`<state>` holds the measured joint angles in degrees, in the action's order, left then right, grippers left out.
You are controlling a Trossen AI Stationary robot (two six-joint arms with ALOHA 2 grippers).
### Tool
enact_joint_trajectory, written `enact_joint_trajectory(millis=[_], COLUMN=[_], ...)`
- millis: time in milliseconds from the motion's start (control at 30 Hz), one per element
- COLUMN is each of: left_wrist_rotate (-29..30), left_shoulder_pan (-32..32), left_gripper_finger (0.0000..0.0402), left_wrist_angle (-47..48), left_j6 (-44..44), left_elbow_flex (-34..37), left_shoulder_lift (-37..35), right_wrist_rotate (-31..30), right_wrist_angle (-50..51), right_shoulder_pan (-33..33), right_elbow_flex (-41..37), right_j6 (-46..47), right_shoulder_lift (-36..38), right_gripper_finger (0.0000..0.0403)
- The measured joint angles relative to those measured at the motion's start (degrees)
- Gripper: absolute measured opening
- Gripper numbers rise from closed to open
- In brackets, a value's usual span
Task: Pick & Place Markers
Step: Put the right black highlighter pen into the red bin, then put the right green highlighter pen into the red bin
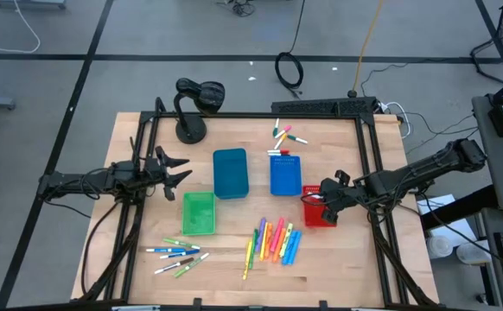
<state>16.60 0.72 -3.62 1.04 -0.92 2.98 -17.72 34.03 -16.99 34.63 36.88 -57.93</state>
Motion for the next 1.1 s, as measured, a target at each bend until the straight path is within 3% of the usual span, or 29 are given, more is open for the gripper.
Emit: enact_joint_trajectory(millis=[533,867,1000,1100], left_wrist_rotate=[0.0,0.0,0.0,0.0], left_shoulder_pan=[0.0,0.0,0.0,0.0], left_gripper_finger=[0.0184,0.0184,0.0184,0.0184], left_wrist_angle=[0.0,0.0,0.0,0.0], left_j6=[0.0,0.0,0.0,0.0], left_elbow_flex=[0.0,0.0,0.0,0.0], left_shoulder_lift=[0.0,0.0,0.0,0.0], right_wrist_rotate=[-0.1,-0.6,-5.6,-12.9], right_wrist_angle=[-3.0,-17.0,-23.4,-26.8], right_shoulder_pan=[0.0,0.2,0.2,0.2], right_elbow_flex=[0.0,0.0,0.0,0.0], right_j6=[-2.3,-16.6,-21.5,-26.1], right_shoulder_lift=[0.0,0.0,0.0,0.0], right_gripper_finger=[0.0086,0.0094,0.0115,0.0141])
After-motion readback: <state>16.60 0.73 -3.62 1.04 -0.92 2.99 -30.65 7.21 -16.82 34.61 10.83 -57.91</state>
